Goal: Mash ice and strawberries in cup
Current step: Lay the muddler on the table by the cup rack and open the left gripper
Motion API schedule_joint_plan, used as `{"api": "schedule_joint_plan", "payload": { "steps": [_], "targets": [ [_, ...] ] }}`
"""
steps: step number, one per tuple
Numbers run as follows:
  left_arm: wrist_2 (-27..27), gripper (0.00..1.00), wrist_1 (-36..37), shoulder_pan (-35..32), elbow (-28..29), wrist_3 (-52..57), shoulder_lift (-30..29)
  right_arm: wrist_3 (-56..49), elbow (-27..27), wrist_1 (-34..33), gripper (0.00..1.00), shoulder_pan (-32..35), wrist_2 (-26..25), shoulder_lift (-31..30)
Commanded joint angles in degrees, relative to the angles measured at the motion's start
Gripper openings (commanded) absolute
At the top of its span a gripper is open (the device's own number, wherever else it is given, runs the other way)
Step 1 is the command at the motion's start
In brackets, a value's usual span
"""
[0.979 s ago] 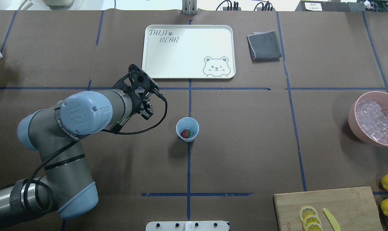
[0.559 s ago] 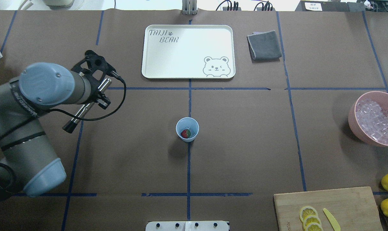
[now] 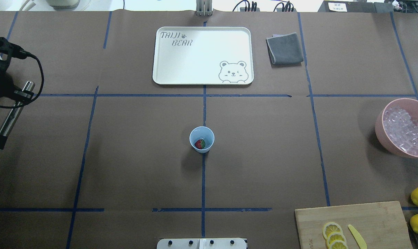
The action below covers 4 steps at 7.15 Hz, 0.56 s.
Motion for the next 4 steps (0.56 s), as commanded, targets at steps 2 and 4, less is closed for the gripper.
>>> {"api": "schedule_joint_plan", "payload": {
  "steps": [2,4],
  "targets": [
    [-4.85,0.06,-17.06,-2.45,10.43,-1.29,8.19,0.0,0.02,0.01,0.99,0.0,0.0,0.0],
    [-4.85,0.06,-26.54,-2.45,16.59,-3.11,10.39,0.0,0.02,0.01,0.99,0.0,0.09,0.0]
  ]
}}
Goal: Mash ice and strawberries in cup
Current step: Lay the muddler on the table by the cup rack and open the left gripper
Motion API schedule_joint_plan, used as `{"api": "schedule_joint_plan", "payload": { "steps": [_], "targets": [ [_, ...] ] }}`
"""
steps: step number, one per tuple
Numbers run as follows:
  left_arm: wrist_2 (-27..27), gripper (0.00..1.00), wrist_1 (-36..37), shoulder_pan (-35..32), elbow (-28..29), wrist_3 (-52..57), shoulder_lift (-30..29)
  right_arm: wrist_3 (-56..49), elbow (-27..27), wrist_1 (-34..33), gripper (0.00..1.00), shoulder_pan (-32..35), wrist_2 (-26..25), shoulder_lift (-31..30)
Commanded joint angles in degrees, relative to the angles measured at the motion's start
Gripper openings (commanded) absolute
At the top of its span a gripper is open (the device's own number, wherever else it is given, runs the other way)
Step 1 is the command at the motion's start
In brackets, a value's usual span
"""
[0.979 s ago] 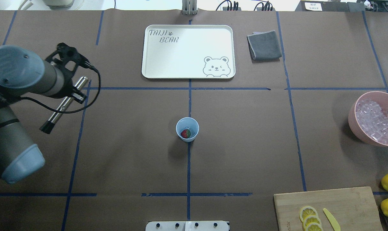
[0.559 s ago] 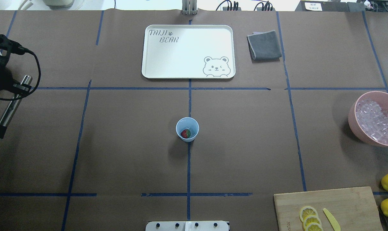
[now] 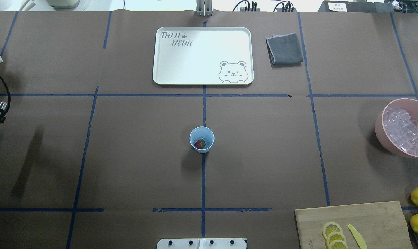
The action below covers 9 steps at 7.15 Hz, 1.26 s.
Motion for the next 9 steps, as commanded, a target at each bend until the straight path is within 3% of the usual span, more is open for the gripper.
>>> {"api": "schedule_joint_plan", "payload": {
  "steps": [1,3,5,6,7,9],
  "targets": [
    [-0.06,0.06,-12.89,0.09,8.14,-5.98,1.7,0.0,0.0,0.0,0.99,0.0,-0.02,0.0],
    [-0.06,0.06,-24.16,0.35,16.93,-7.78,1.7,-0.08,0.09,0.09,0.99,0.0,-0.02,0.0],
    [-0.15,0.06,-24.21,0.61,17.5,-7.78,1.61,0.0,0.26,0.09,0.99,0.0,-0.02,0.0],
    [-2.94,0.57,-23.69,0.62,17.24,-7.61,1.53,-0.08,0.26,0.09,1.0,0.0,-0.02,0.0],
    [-6.36,1.0,-23.77,0.18,16.8,-7.08,1.44,-0.09,0.26,0.09,1.0,0.0,-0.02,0.0],
    [-8.4,1.0,-22.29,-0.26,15.57,-6.73,1.26,0.0,0.26,0.09,0.99,0.0,-0.02,0.0]
  ]
}}
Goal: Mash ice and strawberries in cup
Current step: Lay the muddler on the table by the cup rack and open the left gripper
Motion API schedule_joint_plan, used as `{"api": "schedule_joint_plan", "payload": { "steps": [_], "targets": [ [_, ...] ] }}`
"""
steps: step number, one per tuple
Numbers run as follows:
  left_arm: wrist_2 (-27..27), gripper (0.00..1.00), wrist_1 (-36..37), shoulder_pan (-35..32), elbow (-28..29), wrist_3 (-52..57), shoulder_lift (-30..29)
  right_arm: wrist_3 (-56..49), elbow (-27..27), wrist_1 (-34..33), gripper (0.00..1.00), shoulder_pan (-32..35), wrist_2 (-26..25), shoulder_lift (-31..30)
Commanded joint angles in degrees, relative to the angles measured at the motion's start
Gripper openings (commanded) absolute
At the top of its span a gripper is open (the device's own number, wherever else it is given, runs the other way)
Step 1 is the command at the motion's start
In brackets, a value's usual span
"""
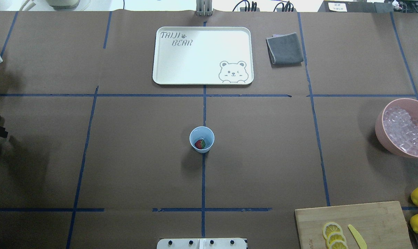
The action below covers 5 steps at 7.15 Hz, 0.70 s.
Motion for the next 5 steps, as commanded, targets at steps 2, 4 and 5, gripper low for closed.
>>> {"api": "schedule_joint_plan", "payload": {
  "steps": [2,4,5],
  "targets": [
    [-6.27,1.0,5.23,-4.93,-4.5,2.78,0.04,0.03,0.0,0.0,0.99,0.0,0.0,0.0],
    [-6.29,1.0,25.26,-14.12,-13.26,21.32,-0.4,0.03,0.0,0.0,0.99,0.0,0.0,0.0],
    [-6.11,1.0,38.34,-19.66,-18.44,31.96,-1.8,0.03,0.0,0.0,0.99,0.0,0.0,0.0]
  ]
}}
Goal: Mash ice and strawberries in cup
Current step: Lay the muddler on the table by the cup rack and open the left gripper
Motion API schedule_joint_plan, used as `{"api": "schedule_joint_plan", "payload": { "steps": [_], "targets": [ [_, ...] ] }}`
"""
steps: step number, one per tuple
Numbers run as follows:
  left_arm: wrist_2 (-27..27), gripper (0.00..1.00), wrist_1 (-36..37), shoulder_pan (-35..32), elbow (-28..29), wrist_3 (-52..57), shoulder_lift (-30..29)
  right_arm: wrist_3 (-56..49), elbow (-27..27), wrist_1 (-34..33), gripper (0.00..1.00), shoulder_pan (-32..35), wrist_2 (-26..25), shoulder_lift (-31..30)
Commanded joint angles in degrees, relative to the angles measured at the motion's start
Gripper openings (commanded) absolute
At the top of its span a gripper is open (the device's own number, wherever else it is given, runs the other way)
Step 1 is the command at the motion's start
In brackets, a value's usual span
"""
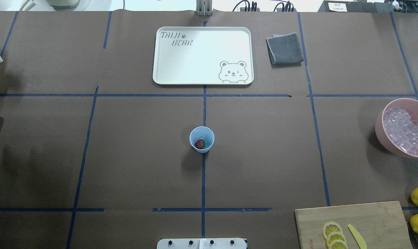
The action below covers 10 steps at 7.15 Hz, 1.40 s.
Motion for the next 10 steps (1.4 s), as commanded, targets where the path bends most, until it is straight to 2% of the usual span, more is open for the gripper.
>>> {"api": "schedule_joint_plan", "payload": {
  "steps": [1,2,3,5,7,10],
  "targets": [
    [-0.2,1.0,23.21,-11.29,-8.49,19.73,-1.95,-0.09,0.0,0.0,1.0,0.0,0.0,0.0],
    [-2.03,1.0,25.12,-16.38,-8.43,22.76,-1.78,-0.09,-0.09,0.0,0.99,0.0,0.0,0.0],
    [-6.23,1.0,25.14,-20.7,-7.38,23.22,-1.26,0.0,-0.09,-0.09,0.99,0.0,0.0,0.0],
    [-7.77,1.0,25.23,-24.94,-6.06,27.87,1.01,0.09,-0.44,-0.18,0.99,-0.26,-0.09,0.0],
    [-7.24,1.0,24.09,-25.13,-7.45,27.89,3.57,0.09,-0.44,-0.26,0.99,-0.26,0.0,0.0],
    [-6.97,1.0,24.44,-24.96,-9.57,27.36,2.97,0.09,-0.36,-0.18,0.99,-0.26,0.0,0.0]
  ]
}}
